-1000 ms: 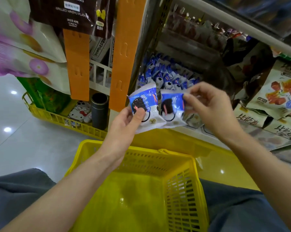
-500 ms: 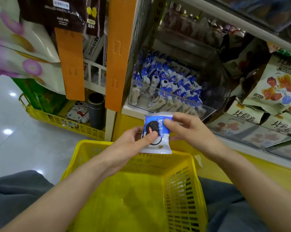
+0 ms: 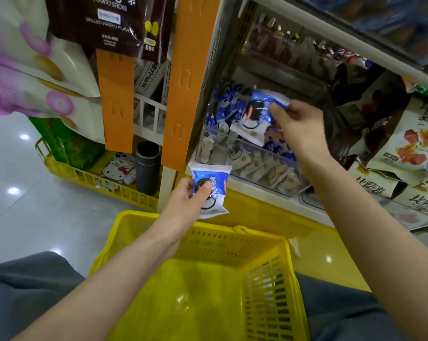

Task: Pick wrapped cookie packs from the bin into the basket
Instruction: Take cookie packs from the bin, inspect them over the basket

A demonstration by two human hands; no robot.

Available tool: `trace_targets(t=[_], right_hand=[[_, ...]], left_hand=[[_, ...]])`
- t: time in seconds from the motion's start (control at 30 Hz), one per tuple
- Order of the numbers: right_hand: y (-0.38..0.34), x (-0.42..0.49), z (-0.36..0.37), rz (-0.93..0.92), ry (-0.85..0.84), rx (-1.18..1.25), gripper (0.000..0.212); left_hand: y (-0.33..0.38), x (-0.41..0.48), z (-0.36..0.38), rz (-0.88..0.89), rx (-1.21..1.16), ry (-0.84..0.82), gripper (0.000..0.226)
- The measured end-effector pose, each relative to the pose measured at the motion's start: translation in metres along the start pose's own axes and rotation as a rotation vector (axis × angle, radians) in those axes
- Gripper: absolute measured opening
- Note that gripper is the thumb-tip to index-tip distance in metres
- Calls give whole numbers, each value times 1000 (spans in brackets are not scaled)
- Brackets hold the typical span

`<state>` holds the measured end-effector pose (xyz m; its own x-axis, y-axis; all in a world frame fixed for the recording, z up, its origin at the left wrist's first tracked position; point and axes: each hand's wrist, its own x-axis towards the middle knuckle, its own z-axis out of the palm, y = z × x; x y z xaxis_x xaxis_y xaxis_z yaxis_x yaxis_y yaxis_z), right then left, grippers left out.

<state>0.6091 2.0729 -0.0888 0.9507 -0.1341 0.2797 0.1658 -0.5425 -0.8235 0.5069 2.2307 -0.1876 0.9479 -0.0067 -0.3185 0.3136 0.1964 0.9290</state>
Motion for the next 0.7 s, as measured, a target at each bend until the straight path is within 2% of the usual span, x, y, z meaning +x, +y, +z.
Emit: trace_targets(t=[0.13, 0.27, 0.4, 0.53, 0.63, 0.7], right_hand=[[1, 23, 31, -31, -98, -207, 20], [3, 32, 42, -48, -302, -473, 23], [7, 36, 46, -69, -389, -636, 26], [8, 38, 58, 5, -416, -523, 29], [1, 45, 55, 165, -617, -359, 18], [0, 48, 50, 209, -699, -295, 24]], left_hand=[[1, 2, 0, -1, -7, 29, 29], [2, 4, -2, -4, -26, 40, 30], [4, 5, -2, -17, -52, 34, 32], [6, 4, 2, -21, -75, 27, 33], [6, 4, 2, -27, -85, 26, 32], [6, 5, 3, -29, -90, 24, 31]])
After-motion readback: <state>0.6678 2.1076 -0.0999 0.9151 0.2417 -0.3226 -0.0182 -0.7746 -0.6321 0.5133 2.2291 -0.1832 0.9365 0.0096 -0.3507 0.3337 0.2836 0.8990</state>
